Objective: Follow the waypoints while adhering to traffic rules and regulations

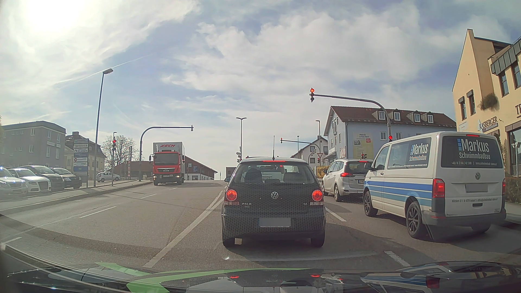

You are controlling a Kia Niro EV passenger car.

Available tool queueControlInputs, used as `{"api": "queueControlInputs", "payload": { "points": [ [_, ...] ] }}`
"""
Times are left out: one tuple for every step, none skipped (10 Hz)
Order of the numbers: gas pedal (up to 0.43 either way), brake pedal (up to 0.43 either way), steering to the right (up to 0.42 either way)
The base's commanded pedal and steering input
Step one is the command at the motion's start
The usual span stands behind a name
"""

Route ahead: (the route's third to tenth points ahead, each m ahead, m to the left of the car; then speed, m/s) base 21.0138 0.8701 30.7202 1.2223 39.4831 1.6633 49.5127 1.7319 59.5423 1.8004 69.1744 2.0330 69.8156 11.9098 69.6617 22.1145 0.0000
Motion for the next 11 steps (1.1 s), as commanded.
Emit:
{"api": "queueControlInputs", "payload": {
  "points": [
    [0.0,0.354,-0.032],
    [0.0,0.354,-0.032],
    [0.0,0.354,-0.032],
    [0.0,0.354,-0.032],
    [0.0,0.354,-0.032],
    [0.0,0.354,-0.032],
    [0.0,0.354,-0.032],
    [0.0,0.354,-0.032],
    [0.0,0.354,-0.032],
    [0.0,0.354,-0.032],
    [0.0,0.354,-0.031]
  ]
}}
